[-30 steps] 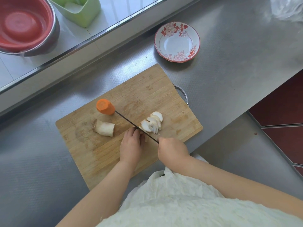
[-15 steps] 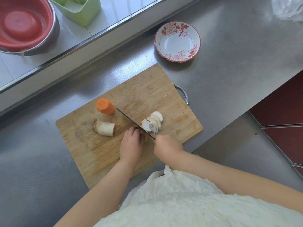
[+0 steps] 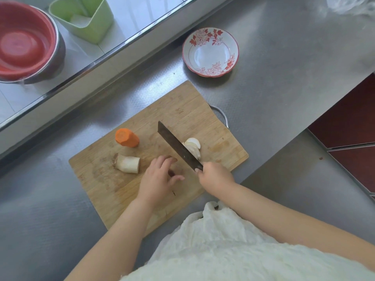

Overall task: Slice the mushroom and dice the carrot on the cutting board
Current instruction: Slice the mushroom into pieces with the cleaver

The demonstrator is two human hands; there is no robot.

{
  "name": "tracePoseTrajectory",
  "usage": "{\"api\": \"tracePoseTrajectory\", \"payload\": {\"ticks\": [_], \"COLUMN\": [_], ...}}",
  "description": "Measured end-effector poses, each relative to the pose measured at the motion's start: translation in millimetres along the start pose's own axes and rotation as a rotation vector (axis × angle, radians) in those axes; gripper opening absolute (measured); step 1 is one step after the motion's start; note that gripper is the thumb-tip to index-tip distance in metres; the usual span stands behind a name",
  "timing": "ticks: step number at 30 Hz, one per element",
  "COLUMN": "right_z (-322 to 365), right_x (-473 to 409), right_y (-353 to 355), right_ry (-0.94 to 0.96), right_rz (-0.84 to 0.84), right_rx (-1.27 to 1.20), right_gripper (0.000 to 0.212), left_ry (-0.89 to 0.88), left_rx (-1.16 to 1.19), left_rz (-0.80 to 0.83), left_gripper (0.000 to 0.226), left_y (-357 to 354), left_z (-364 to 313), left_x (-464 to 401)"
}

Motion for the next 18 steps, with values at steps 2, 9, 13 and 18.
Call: {"api": "tracePoseTrajectory", "payload": {"ticks": [2,9,13,18], "right_z": [-1.2,-7.2,-8.7,-11.6], "right_x": [3.0,6.0,6.3,3.3], "right_y": [1.8,-2.0,-3.2,-7.3], "right_ry": [0.011,0.018,0.024,0.038], "right_rz": [-0.002,0.001,0.0,0.014], "right_rx": [0.01,0.036,0.06,0.109], "right_gripper": [0.031,0.028,0.027,0.026], "left_ry": [-0.135,-0.099,0.234,0.383], "left_rx": [-0.103,-0.257,-0.143,0.024], "left_rz": [0.1,-0.012,0.002,0.044], "left_gripper": [0.057,0.048,0.058,0.062], "left_y": [0.6,-6.5,-15.3,-23.9], "left_z": [5.6,7.2,-7.9,-16.2], "left_x": [-4.5,-8.0,5.3,15.3]}}
Point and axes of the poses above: each hand's wrist, its own x-axis away from the middle knuckle, its own y-axis out of the back of the hand, z = x × y, the point moved 2 cm from there along -x, towards the middle knuckle, and after that the axes turned 13 degrees about -x, right-handed, at the moved point
